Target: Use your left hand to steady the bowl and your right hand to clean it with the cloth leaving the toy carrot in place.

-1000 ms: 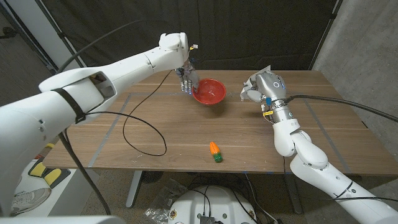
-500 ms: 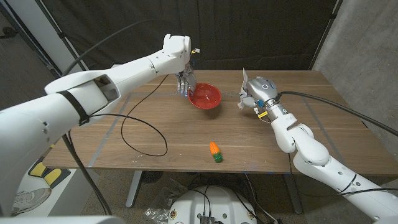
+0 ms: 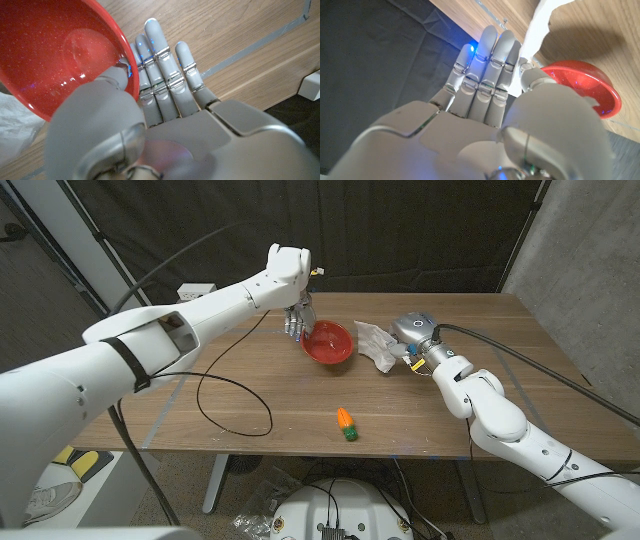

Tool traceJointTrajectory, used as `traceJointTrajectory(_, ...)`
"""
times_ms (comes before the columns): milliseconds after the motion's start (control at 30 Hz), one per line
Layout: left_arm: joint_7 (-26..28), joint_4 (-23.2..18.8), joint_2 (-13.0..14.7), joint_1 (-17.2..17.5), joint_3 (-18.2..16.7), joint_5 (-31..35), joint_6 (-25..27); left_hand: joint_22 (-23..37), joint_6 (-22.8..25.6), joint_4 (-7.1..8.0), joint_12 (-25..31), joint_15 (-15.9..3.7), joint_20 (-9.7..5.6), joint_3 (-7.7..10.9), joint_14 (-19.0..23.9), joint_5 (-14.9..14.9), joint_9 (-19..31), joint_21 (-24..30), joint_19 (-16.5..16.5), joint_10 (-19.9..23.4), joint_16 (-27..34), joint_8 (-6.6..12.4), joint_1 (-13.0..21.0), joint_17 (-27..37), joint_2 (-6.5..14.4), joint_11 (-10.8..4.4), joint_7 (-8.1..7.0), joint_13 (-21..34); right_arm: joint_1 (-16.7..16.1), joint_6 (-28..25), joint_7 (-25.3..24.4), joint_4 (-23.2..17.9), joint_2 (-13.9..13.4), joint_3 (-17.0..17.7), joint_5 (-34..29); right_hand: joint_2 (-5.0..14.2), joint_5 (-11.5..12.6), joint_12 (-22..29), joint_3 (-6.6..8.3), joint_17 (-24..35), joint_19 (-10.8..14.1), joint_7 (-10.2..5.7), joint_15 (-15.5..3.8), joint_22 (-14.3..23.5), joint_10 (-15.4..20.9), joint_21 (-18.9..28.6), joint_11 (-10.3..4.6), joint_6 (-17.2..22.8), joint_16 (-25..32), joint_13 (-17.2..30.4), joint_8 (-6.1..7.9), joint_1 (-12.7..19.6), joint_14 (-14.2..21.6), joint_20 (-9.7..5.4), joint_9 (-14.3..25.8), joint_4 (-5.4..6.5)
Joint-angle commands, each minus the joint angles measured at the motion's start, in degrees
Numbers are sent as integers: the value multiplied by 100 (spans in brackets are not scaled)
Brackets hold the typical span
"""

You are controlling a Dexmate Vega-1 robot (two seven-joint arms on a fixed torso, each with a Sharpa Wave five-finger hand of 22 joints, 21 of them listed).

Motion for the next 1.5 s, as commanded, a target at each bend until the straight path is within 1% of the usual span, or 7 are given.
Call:
traceJointTrajectory(33, -109, -92, -78, 338, -179, 459, -131, -6, 184, -6, -18, -216, -362, -33, -213, 40, -16, 26, -18, -7, 0, -48, 114, 30, 102, -22, 221, -1, 3, -345, 518, 125, 129, 12, -241, -22, -8, -9, 65, 23, -18, -50, -203, 21, 49, 6, 7, 47, -13, 17, 48, -53, 99, -601, 19, -6)
traceJointTrajectory(467, -115, 157, -247, 547, -196, 900, -243, -10, 145, -16, -85, -218, -367, -51, -243, 41, -92, 17, -13, -59, -20, -143, 125, 25, 100, -39, 227, -38, -4, -645, 900, 130, 264, 38, -257, -40, -92, -260, 103, -104, -202, -97, -146, 55, -260, 89, 36, -296, -298, -96, -160, -381, -174, -361, -137, 102)
traceJointTrajectory(800, -152, 285, -298, 602, -331, 1054, -369, -4, -274, 22, -459, -214, -341, -180, -558, 50, -311, -25, -141, -519, -377, -543, -6, -359, -57, -24, 290, -279, 35, -812, 1069, 110, 341, -6, -405, -477, -462, -915, -1014, -609, -628, -52, 89, 52, -1210, 80, 214, -1353, -814, -460, -779, -2036, -1025, -35, -414, 658)
traceJointTrajectory(933, -137, 263, -274, 632, -454, 1038, -389, -53, -1034, 147, -833, -114, -237, -183, -1354, 82, -570, -205, -429, -1401, -1176, -919, -221, -1133, -241, 81, 172, -586, 79, -863, 1215, 106, 382, -19, -424, -608, -345, -1237, -1256, -971, -754, -94, 179, 56, -1750, 1, 191, -1870, -1193, -654, -1023, -2442, -1418, 77, -507, 775)
traceJointTrajectory(1200, -47, 47, -142, 721, -691, 1085, -264, -82, -3300, 418, -843, 391, 169, -479, -3413, 208, -943, -1178, -1309, -3407, -1920, -972, -712, -1629, -649, 330, -105, -1102, 300, -1004, 1970, 69, 485, -51, -372, -798, -234, -1730, -1857, -1597, -1143, -182, 518, 27, -3560, -378, 412, -3774, -1949, -1080, -1184, -3270, -2517, 359, -751, 986)
traceJointTrajectory(1333, 147, -204, -11, 878, -952, 987, -137, -69, -4574, 490, -812, 723, 438, -781, -4563, 331, -1163, -1732, -1807, -4440, -1969, -971, -852, -1826, -789, 570, 162, -1373, 391, -1058, 2190, 71, 541, -76, -310, -866, -188, -1697, -2173, -1771, -1308, -175, 678, 19, -4154, -602, 443, -4380, -2084, -1245, -1168, -3588, -2974, 462, -840, 1046)
traceJointTrajectory(1500, 668, -870, 264, 1294, -1480, 713, 54, -60, -6030, 572, -818, 1013, 462, -1084, -5635, 458, -1336, -2292, -2319, -5637, -1975, -1008, -963, -1981, -810, 631, 157, -1598, 593, -1287, 2749, 96, 687, -135, -265, -861, -75, -1740, -2600, -2132, -1740, -78, 1117, 19, -5405, -1075, 666, -5398, -2146, -1575, -1179, -3809, -4008, 737, -915, 1019)
